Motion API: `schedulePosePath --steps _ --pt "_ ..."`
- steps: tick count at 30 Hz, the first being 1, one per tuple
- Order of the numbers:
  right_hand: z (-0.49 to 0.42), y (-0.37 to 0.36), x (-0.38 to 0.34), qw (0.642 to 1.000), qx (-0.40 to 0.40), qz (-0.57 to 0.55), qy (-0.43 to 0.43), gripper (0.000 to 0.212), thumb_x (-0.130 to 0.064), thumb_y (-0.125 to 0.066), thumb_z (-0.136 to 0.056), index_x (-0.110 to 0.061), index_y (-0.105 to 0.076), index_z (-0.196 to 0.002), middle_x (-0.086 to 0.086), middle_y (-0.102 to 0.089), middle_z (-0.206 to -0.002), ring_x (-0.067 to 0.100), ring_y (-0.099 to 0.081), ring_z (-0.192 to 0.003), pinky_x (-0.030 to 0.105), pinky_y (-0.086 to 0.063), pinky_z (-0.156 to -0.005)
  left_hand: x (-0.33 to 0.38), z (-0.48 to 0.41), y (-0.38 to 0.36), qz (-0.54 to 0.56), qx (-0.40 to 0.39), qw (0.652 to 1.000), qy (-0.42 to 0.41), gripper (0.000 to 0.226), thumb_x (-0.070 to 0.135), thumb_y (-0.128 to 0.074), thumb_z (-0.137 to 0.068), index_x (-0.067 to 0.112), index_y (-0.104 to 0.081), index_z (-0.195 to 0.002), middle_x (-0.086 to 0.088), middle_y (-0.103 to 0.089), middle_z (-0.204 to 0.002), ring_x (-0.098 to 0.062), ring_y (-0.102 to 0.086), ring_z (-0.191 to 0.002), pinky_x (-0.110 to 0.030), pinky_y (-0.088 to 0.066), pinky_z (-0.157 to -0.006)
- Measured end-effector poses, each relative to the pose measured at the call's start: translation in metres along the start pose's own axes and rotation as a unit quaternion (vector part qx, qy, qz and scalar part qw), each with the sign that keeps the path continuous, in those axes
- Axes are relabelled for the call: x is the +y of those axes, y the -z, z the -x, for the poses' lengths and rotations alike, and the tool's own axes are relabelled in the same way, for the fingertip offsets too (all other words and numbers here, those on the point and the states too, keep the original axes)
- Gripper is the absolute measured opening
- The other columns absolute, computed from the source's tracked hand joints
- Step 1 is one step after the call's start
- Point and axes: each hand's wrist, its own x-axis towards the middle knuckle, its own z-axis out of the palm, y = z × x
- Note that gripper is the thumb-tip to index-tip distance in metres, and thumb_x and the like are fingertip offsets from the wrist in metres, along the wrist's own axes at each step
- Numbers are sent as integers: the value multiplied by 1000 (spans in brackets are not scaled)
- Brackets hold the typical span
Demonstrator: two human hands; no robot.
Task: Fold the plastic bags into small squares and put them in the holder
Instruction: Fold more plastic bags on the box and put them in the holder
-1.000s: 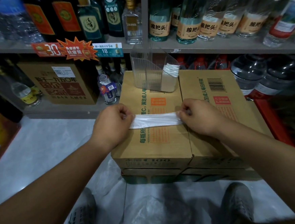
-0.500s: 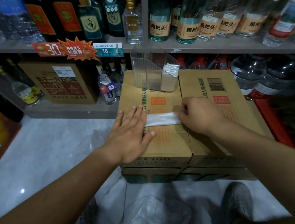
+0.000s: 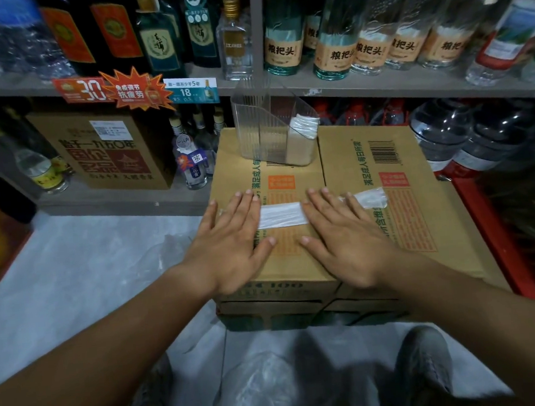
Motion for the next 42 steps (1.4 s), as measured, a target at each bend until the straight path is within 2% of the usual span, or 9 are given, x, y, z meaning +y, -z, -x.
schedulePosePath --steps 3,7,12,15,21,29,32,37,42 --pt "9 0 -3 1000 -5 11 13 78 -65 0 -96 -22 8 -161 -4 18 -167 13 21 -152 46 15 -123 -3 11 2 37 3 999 -15 89 69 6 -86 20 12 -161 3 11 -170 -9 16 -154 -42 9 -126" --pt "23 -4 -10 1000 9 8 19 90 -70 12 -85 -23 5 -161 -3 14 -168 15 17 -154 46 13 -124 -17 36 4 71 52 996 -31 85 69 -14 -88 23 -24 -159 2 -16 -169 -14 -11 -153 -32 -8 -122" --pt "34 -3 -19 999 39 4 22 85 -71 -3 -91 -20 -14 -158 1 0 -170 17 7 -156 46 11 -125 -30 56 2 121 100 986 -64 72 71 -43 -87 27 -49 -143 7 -47 -148 -16 -38 -136 -38 -31 -111" --pt "38 -1 -23 997 70 7 21 80 -72 -13 -89 -25 -36 -149 4 -12 -168 21 -1 -154 43 7 -124 -34 62 2 114 103 985 -83 71 75 -52 -80 30 -57 -135 11 -52 -136 -13 -42 -128 -35 -33 -104" --pt "38 6 -41 984 149 -42 84 45 -52 -63 -90 -25 -60 -126 -1 -48 -131 20 -39 -120 40 -40 -101 -36 65 0 121 139 979 -82 46 42 -84 -76 31 -69 -119 13 -57 -121 -16 -50 -115 -34 -34 -96" --pt "31 -3 -58 977 153 -105 108 26 -34 -71 -89 -21 -66 -111 -2 -53 -112 20 -54 -106 35 -51 -74 -33 70 8 205 145 965 -80 23 50 -55 -84 37 -72 -93 21 -58 -105 -2 -49 -99 -32 -39 -87" --pt "29 -5 -58 970 189 -116 104 20 -35 -70 -89 -24 -66 -105 -4 -59 -103 19 -56 -97 37 -53 -72 -25 67 15 297 148 940 -83 13 39 -63 -89 29 -71 -91 18 -63 -109 -3 -57 -106 -25 -44 -85" --pt "29 -2 -54 960 200 -178 79 7 -30 -62 -96 -25 -66 -92 -9 -63 -89 13 -55 -87 40 -51 -73 -5 62 37 511 118 850 -53 3 12 -71 -93 12 -71 -96 -1 -73 -106 -12 -67 -104 -26 -56 -88" --pt "31 0 -53 897 177 -404 3 14 -24 -66 -96 -25 -63 -82 -14 -64 -73 3 -59 -68 20 -48 -61 5 50 37 601 44 796 -53 52 13 -84 -80 14 -58 -125 0 -74 -112 -15 -68 -110 -29 -56 -92"
